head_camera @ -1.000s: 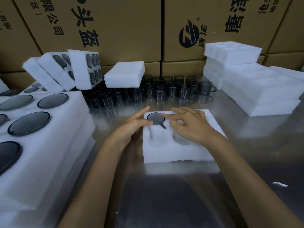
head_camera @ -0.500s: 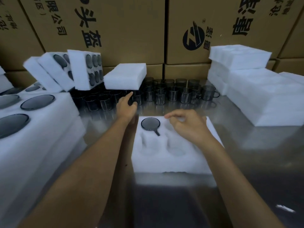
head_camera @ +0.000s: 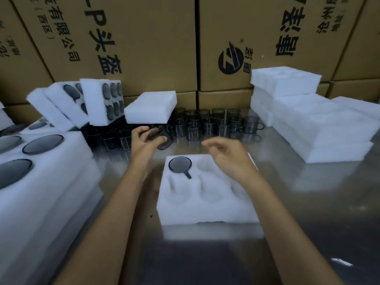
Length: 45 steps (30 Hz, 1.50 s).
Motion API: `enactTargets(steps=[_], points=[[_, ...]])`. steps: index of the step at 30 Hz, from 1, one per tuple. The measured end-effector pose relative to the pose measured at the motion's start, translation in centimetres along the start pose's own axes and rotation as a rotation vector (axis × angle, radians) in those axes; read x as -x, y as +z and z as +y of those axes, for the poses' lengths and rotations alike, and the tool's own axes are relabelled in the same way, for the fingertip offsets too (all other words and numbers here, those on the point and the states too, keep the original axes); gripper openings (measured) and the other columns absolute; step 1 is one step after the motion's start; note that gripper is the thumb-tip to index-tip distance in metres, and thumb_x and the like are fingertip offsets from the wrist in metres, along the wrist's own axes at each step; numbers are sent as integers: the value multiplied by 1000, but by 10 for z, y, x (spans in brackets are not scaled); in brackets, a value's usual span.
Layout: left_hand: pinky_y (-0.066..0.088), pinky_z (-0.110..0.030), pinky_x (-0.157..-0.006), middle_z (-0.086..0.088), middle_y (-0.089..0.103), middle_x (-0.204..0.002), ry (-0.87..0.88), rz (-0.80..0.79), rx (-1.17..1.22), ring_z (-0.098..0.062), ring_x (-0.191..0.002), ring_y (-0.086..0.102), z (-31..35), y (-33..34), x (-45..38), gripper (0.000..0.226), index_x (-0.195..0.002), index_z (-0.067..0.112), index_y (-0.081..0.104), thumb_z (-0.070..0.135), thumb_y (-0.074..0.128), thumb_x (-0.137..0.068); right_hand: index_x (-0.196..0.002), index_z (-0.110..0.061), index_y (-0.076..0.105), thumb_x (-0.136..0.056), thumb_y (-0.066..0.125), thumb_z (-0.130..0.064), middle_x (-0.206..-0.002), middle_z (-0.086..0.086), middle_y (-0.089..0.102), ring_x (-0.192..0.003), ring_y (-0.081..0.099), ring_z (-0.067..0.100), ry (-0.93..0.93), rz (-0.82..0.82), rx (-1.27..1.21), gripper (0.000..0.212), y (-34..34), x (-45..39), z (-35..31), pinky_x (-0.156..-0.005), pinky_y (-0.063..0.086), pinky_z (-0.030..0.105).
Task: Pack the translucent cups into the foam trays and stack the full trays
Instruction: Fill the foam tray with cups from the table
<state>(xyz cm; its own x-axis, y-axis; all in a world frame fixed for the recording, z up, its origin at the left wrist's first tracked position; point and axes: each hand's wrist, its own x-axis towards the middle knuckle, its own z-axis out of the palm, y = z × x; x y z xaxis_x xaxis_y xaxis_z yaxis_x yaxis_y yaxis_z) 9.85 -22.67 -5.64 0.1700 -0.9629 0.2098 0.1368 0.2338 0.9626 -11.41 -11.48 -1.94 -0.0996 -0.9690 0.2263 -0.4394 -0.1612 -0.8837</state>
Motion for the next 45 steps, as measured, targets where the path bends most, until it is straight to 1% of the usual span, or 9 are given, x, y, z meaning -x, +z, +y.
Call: enactTargets(steps=[4, 7, 11, 17, 22, 30, 35, 39, 45], points=[[49, -41, -103, 1, 71, -111, 16, -317, -4, -22, -113, 65, 61, 9, 22, 62, -118, 30, 55, 23, 83, -63, -123, -32, 64, -98, 55, -14, -117, -12, 67, -107, 60, 1, 10, 91, -158, 32, -20, -4, -12, -83, 47, 16], [53, -32, -94, -3, 70, -118, -42, -636, -29, -22, -111, 67, 88, 26, 42, 73, -131, 25, 50, 16, 82, -66, -136, -34, 56, -100, 57, -20, -125, -18, 64, -110, 61, -2, 24, -4, -247, 38, -36, -2, -19, -90, 49, 20], [52, -38, -97, -8, 66, -128, -103, -794, -85, -25, -118, 63, 85, 42, 61, 70, -141, 19, 43, -5, 71, -81, -116, -12, 69, -99, 56, -4, -99, 1, 74, -78, 71, 1, -25, -38, -195, 23, -47, 6, -19, -67, 54, 13], [43, -41, -110, 6, 68, -125, -87, -755, -352, -13, -116, 64, 76, 43, 57, 65, -137, 31, 49, 0, 73, -85, -95, -1, 72, -88, 70, 2, -86, 19, 72, -67, 72, 16, 123, -45, -146, 7, -50, 6, -14, -70, 60, 19], [42, -34, -110, 9, 65, -123, -59, -766, -493, -10, -120, 58, 73, 46, 56, 64, -128, 35, 55, 3, 79, -79, -88, -2, 70, -79, 81, -2, -73, 6, 70, -72, 74, 19, 146, -130, -75, 14, -43, 5, -14, -75, 63, 31], [44, -7, -95, 8, 60, -129, 45, -900, -608, 2, -120, 56, 77, 47, 59, 61, -129, 21, 57, -7, 76, -78, -79, -14, 78, -86, 77, -18, -78, -5, 76, -67, 63, -7, 88, -212, 110, 9, -53, 9, -7, -58, 45, 7], [41, -11, -103, 9, 60, -132, 79, -963, -662, 3, -124, 54, 76, 51, 62, 58, -130, 19, 57, -10, 70, -81, -88, -17, 75, -80, 82, -20, -91, 3, 72, -74, 57, 1, 98, -249, 223, 12, -52, 8, -2, -67, 42, 9], [45, -9, -94, 12, 62, -134, 22, -926, -605, 6, -124, 53, 77, 45, 57, 46, -133, 25, 56, 8, 68, -92, -112, -32, 68, -81, 82, -22, -107, -25, 60, -90, 53, -20, 14, -249, 218, 36, -54, 7, 0, -68, 35, -6], [27, -27, -112, 14, 64, -131, 1, -878, -665, -2, -138, 37, 71, 43, 55, 60, -142, 34, 48, 17, 73, -89, -119, -42, 70, -79, 82, -38, -139, -16, 49, -126, 38, -5, 36, -197, 217, 42, -51, 5, 9, -95, 25, 9]])
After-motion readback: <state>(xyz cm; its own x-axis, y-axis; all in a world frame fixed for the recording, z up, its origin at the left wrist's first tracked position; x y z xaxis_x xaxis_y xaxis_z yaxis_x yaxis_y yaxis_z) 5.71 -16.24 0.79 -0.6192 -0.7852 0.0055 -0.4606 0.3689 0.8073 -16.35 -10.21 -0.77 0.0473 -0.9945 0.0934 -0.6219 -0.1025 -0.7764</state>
